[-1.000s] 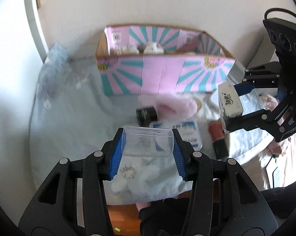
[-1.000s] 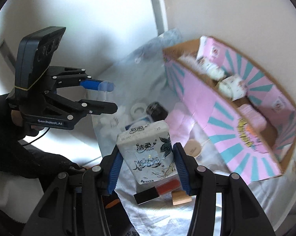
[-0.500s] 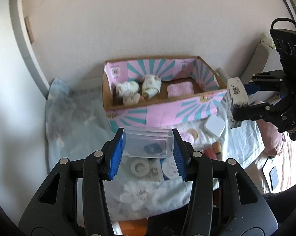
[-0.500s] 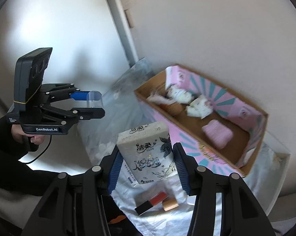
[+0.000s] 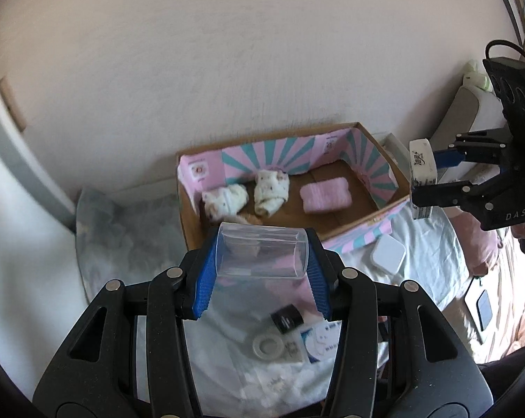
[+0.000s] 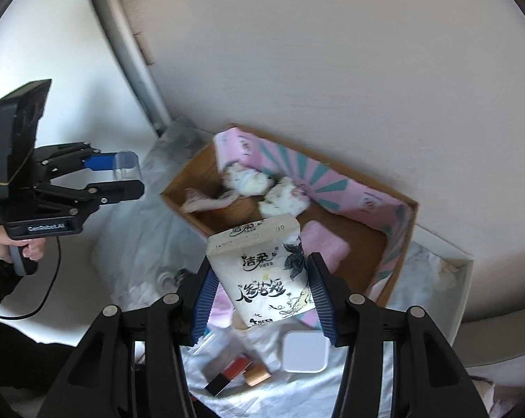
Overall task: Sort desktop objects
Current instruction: 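Place the clear cup and tissue pack into the box, opening both tools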
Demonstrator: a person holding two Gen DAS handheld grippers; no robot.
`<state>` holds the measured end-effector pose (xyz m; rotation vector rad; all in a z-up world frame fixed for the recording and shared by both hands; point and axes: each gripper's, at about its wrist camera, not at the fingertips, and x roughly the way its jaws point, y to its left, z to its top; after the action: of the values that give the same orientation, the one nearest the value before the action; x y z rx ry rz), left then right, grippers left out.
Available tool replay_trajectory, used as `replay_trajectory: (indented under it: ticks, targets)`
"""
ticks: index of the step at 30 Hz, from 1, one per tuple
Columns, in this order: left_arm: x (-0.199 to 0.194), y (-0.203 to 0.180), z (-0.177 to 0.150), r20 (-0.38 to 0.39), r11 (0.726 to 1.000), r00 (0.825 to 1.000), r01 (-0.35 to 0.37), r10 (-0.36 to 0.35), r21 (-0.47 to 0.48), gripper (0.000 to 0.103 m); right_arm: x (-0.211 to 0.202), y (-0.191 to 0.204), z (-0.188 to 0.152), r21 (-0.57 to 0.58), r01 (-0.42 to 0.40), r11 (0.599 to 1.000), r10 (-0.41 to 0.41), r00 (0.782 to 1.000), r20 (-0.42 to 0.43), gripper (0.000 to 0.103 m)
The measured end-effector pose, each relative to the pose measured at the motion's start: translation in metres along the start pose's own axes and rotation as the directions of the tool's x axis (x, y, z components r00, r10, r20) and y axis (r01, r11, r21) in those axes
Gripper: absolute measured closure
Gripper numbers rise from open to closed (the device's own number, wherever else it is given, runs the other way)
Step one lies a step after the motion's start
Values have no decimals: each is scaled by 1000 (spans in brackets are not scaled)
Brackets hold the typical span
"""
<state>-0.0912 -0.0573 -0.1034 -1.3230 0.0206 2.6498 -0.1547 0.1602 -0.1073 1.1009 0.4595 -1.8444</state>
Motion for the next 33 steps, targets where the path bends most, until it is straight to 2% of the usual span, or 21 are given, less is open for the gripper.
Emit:
replay_trajectory:
  ticks: [3,6,13,21,24,29,31,33]
  targets:
    - [10,6,19,-17,1000,1000,16,-16,13,60,6,-10,13,39,39,998,-38,999,-24,56]
    - [26,17,39,-75,998,996,49,-51,-29,60,15,-24,24,118,73,990,-67,996,-56,56]
    - [59,20,65,-160,999,986,41,-46,-34,60,37,-47,40,278,79,957,-44,991,-129,56]
    - [94,19,68,-234,997,971,44,-56,-60,60,60,-53,47,314,81,946,-20,981,-192,56]
    - [104,19,66,-244,998,969,28,-41,-57,60,64,-52,47,319,78,945,-17,982,-188,56]
    - [113,20,64,-259,997,964,38,-54,-67,60,68,-48,48,321,52,946,9,983,-185,56]
    - [115,21,64,-262,995,963,48,-68,-83,60,72,-48,48,333,44,942,20,982,-186,55]
    - [117,25,65,-258,991,962,57,-87,-124,60,74,-49,49,341,36,939,25,985,-171,51]
